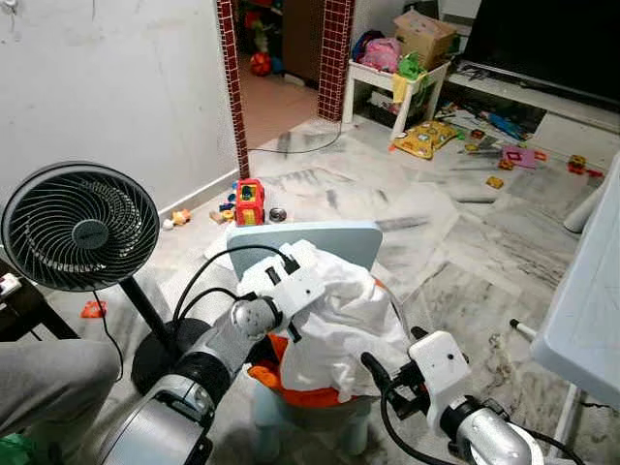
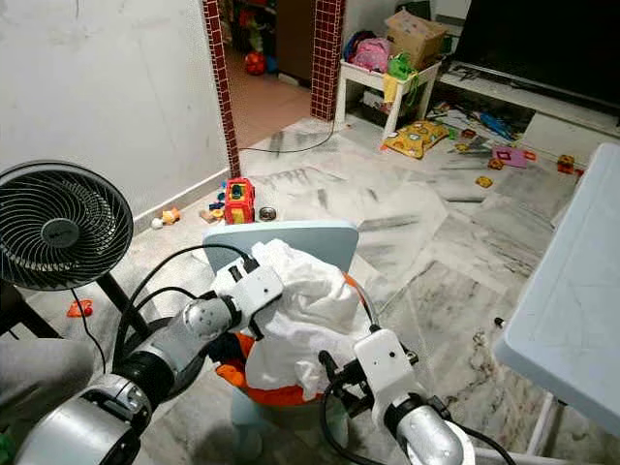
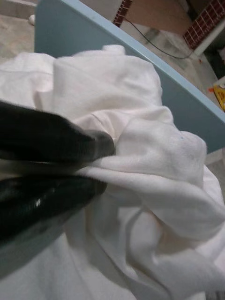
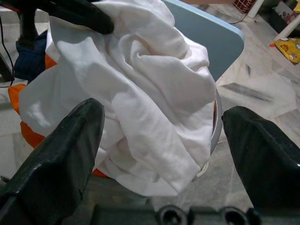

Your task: Hang hanger

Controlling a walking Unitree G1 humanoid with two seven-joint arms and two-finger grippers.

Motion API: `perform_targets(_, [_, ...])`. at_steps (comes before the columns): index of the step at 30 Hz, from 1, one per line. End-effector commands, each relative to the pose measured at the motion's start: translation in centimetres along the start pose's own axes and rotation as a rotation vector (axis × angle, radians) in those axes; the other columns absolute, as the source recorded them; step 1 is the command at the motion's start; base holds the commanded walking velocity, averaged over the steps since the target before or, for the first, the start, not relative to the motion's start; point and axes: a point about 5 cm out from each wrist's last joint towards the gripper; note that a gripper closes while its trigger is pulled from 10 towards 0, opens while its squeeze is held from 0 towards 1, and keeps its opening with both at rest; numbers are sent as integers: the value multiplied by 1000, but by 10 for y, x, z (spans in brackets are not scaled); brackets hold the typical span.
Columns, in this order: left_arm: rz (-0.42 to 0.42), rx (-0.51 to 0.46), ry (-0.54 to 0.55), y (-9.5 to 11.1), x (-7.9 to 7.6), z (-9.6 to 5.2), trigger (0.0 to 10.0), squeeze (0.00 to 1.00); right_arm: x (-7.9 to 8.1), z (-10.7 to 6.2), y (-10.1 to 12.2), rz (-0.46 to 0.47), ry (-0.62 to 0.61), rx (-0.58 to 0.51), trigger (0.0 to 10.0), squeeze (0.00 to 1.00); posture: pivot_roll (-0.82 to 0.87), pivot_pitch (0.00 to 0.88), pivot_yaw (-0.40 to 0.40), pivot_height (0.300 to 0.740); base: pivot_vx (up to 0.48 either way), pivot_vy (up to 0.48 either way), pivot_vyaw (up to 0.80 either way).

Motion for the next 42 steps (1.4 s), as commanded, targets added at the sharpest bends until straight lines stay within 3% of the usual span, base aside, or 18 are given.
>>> perform_targets(1, [-8,-33,31,4,6,-1,10000,1000,-5,-1,-1,-4,-24,1,10000,0,-31,0,-15,740,0,0,0])
perform_targets(2, [-69,-75,95,6,12,-5,10000,1000,-5,-2,-1,-7,-29,3,10000,0,-26,0,-17,740,0,0,0])
perform_targets(5, [-122,-132,161,8,17,-11,10000,1000,-5,-1,-2,-16,-30,5,10000,0,-17,0,-21,740,0,0,0])
perform_targets(7, [-230,-195,226,7,21,-21,10000,1000,-4,1,-2,-22,-27,6,10000,0,-6,0,-28,740,0,0,0])
perform_targets(12, [-280,-251,275,4,19,-32,10000,1000,-3,2,-1,-28,-23,3,10000,0,4,0,-34,740,0,0,0])
perform_targets(14, [-343,-253,181,-1,1,-36,10000,1000,-3,4,-1,-36,-23,3,10000,0,9,0,-39,740,0,0,0])
perform_targets(15, [-343,-253,181,-1,1,-36,10000,1000,-3,4,-1,-36,-23,3,10000,0,9,0,-39,740,0,0,0])
perform_targets(18, [-370,-188,-43,-11,-32,-43,10000,1000,-3,4,-1,-49,-17,9,10000,0,6,0,-39,740,0,0,0])
perform_targets(21, [-329,-174,-97,-16,-39,-48,10000,1000,-3,4,-1,-48,-18,12,10000,0,5,0,-39,740,0,0,0])
perform_targets(25, [-298,-190,-110,-13,-32,-49,10000,1000,-4,2,-3,-45,-19,19,10000,0,7,0,-39,740,0,0,0])
perform_targets(28, [-321,-210,-113,-4,-30,-48,10000,1000,-2,3,-4,-42,-14,23,10000,0,6,0,-39,740,0,0,0])
perform_targets(33, [-323,-211,73,3,-16,-46,10000,1000,-2,3,-5,-46,-15,26,10000,0,1,0,-39,740,0,0,0])
perform_targets(37, [-358,-150,187,-2,-4,-43,10000,1000,-2,2,-5,-44,-10,30,10000,0,1,0,-43,740,0,0,0])
perform_targets(38, [-356,-136,205,-3,-1,-41,10000,298,-1,2,-5,-44,-9,30,10000,0,1,0,-43,740,0,0,0])
perform_targets(39, [-355,-128,212,-4,0,-40,10000,0,-1,2,-5,-45,-8,30,10000,0,1,0,-43,740,0,0,0])
perform_targets(42, [-369,-92,183,-5,-2,-35,10000,0,-1,3,-4,-49,-7,29,10000,0,-1,0,-41,740,0,0,0])
Point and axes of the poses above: a point about 5 cm out from each wrist's last joint towards the gripper, its own z axis pointing out of the wrist towards the gripper, its own y axis along the axis of the wrist's last joint, x = y × z, and after that the axes turned 8 degrees about z, right-handed
